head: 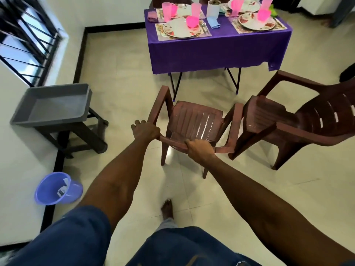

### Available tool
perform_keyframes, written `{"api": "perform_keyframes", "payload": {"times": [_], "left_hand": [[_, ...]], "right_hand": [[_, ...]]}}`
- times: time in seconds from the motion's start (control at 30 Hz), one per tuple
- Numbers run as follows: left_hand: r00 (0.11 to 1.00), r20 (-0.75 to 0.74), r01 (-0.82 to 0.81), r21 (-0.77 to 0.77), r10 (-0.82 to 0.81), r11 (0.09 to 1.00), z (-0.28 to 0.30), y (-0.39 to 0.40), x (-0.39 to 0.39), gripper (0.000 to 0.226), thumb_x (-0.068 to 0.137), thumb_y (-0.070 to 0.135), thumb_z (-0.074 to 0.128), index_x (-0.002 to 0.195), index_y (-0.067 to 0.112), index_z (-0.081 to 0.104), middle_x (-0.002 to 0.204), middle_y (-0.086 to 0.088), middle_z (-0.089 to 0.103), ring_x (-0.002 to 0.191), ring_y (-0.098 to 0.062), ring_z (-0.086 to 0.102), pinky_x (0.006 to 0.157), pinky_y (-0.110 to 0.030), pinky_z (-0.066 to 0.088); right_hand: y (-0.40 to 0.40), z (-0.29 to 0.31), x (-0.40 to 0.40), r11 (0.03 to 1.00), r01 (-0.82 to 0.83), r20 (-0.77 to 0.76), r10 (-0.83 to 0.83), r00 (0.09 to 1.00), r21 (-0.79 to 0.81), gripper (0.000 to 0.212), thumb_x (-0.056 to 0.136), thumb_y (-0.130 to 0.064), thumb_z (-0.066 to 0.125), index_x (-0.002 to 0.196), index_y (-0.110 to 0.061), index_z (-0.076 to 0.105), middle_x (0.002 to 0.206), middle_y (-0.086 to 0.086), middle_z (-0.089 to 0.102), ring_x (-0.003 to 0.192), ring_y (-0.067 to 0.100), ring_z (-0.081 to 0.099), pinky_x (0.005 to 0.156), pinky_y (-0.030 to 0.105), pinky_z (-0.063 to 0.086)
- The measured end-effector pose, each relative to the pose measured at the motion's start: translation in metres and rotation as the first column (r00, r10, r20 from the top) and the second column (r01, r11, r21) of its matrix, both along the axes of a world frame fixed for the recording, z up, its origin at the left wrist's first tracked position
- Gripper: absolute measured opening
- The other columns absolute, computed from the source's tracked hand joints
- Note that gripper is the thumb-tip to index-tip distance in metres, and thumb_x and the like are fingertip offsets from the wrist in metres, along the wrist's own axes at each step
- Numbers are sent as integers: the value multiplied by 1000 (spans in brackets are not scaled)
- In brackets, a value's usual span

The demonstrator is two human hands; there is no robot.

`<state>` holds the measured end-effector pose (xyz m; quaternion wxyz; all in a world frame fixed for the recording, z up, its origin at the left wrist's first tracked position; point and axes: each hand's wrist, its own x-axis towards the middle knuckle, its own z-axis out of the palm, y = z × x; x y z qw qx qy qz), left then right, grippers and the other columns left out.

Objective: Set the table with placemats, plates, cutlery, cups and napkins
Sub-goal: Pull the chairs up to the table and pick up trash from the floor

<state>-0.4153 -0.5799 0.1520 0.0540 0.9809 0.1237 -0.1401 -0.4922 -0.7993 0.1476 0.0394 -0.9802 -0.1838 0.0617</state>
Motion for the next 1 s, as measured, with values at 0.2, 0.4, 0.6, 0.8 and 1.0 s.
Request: {"api": "perform_keyframes", "payload": {"times": [0.2, 0.4, 0.6, 0.8, 1.0], "left_hand": [[1000, -17, 18, -1, -18, 1000, 0, -26, -1, 54, 90, 46, 46, 127, 10, 62, 129, -12, 52, 124, -35, 36, 101, -47, 31], [999, 46, 25, -103, -20, 994, -1, -75, 11, 58, 98, 49, 32, 118, 5, 65, 133, -18, 48, 125, -38, 34, 104, -51, 27], [977, 177, 139, -101, -120, 985, -3, -121, 46, 61, 101, 46, 23, 94, 12, 73, 114, -12, 62, 120, -33, 47, 112, -53, 16], [968, 164, 210, -126, -188, 970, -13, -154, 100, 62, 102, 46, 19, 79, 10, 64, 94, -13, 71, 99, -32, 61, 95, -44, 41], [926, 83, 377, -208, -368, 902, -1, -184, 132, 73, 91, 75, 23, 112, 22, 68, 119, -8, 64, 122, -29, 46, 105, -51, 32]], "right_hand": [[-31, -3, 15, 1000, 0, 9, 0, 1000, -10, 20, 99, -34, 48, 110, -20, 58, 89, 4, 69, 74, 26, 66, 68, 37, 56], [-80, 1, 44, 997, 37, 61, -33, 998, -62, 22, 100, -23, 42, 108, -17, 62, 93, 8, 70, 81, 30, 67, 71, 38, 53], [-127, -3, 102, 987, 105, 98, -93, 991, -121, 23, 94, -16, 42, 104, -20, 63, 97, 6, 71, 91, 30, 67, 84, 40, 49], [-167, -10, 172, 985, 85, 97, -71, 993, -152, 24, 97, -21, 45, 106, -26, 66, 101, 2, 71, 99, 26, 64, 96, 43, 35], [-211, 0, 223, 976, 110, 32, -105, 994, -190, 23, 94, -16, 48, 108, -24, 65, 105, 2, 70, 103, 27, 63, 96, 45, 38]]}}
